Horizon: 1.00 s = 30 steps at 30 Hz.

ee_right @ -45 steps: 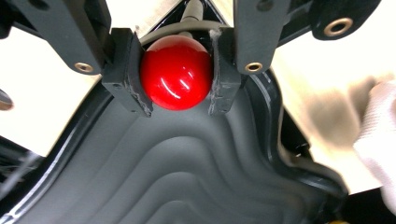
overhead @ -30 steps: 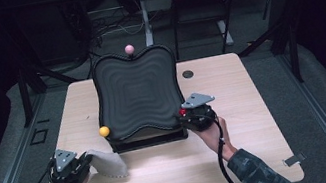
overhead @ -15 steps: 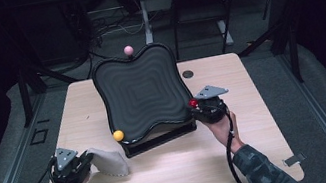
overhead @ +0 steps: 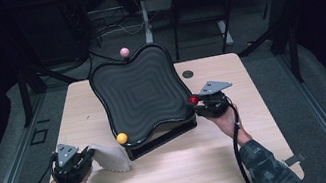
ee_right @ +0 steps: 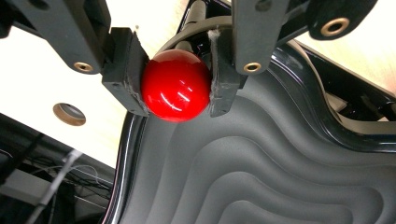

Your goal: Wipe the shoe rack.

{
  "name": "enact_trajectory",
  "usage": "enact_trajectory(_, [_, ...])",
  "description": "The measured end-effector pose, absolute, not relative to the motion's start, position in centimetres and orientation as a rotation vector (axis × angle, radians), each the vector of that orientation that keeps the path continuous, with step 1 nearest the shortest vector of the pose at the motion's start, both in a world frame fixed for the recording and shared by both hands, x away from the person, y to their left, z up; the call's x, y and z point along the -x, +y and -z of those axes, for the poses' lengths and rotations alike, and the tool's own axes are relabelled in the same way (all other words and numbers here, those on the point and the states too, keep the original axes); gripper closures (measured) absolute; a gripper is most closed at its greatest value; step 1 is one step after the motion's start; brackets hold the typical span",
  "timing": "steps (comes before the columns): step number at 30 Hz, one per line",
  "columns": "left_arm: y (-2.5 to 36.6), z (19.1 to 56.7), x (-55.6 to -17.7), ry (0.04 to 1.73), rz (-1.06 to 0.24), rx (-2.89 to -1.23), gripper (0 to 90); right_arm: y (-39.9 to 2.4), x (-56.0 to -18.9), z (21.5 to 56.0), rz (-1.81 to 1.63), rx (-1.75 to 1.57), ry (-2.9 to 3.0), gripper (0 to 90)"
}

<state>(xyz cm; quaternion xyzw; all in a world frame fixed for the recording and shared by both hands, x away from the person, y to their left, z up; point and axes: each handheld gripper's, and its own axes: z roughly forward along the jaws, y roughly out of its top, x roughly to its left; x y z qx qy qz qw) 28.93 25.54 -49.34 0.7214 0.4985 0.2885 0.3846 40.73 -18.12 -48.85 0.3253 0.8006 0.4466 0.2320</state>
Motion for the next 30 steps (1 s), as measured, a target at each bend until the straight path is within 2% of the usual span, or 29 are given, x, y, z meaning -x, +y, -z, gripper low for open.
enact_trajectory(11, [25.6,48.5,-30.0,1.255,-0.754,-1.833,83.3,-19.2,-41.8,48.8,-1.272,-0.804,2.267,60.2])
enact_trajectory(21, [25.8,47.3,-32.1,1.259,-0.765,-1.796,83.1,-18.5,-42.1,48.6,-1.170,-1.038,2.137,59.4])
enact_trajectory(30, [25.2,45.1,-34.3,1.234,-0.809,-1.802,83.1,-18.2,-42.0,48.7,-1.151,-1.041,2.114,59.9])
